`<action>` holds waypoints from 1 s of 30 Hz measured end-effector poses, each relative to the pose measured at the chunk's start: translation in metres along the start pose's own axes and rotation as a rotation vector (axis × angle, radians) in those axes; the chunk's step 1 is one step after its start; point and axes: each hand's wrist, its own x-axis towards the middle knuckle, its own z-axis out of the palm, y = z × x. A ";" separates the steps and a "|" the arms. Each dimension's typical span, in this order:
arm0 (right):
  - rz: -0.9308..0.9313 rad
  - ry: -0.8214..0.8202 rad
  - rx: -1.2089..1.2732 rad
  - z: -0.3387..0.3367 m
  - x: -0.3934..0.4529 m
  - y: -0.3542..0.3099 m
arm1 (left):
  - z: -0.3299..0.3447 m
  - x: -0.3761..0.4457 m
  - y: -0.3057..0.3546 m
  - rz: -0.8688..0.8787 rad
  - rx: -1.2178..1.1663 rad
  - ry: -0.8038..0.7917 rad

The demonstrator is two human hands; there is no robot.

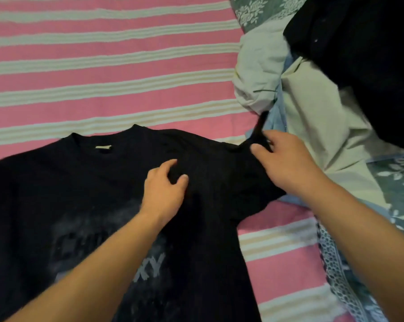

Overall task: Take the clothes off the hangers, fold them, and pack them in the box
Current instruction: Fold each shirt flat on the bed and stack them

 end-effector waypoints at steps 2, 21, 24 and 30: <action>-0.094 -0.198 -0.033 0.018 0.002 -0.042 | -0.015 -0.019 -0.004 -0.273 -0.755 -0.076; -0.337 -0.069 -0.319 0.118 -0.120 0.058 | -0.012 -0.053 -0.034 -0.496 -0.889 -0.132; -0.365 -0.118 -0.421 0.107 -0.125 0.067 | -0.012 -0.060 -0.040 -0.507 -0.745 -0.153; -0.135 0.003 -0.434 0.098 -0.098 0.046 | -0.004 -0.060 -0.034 -0.385 -0.363 -0.036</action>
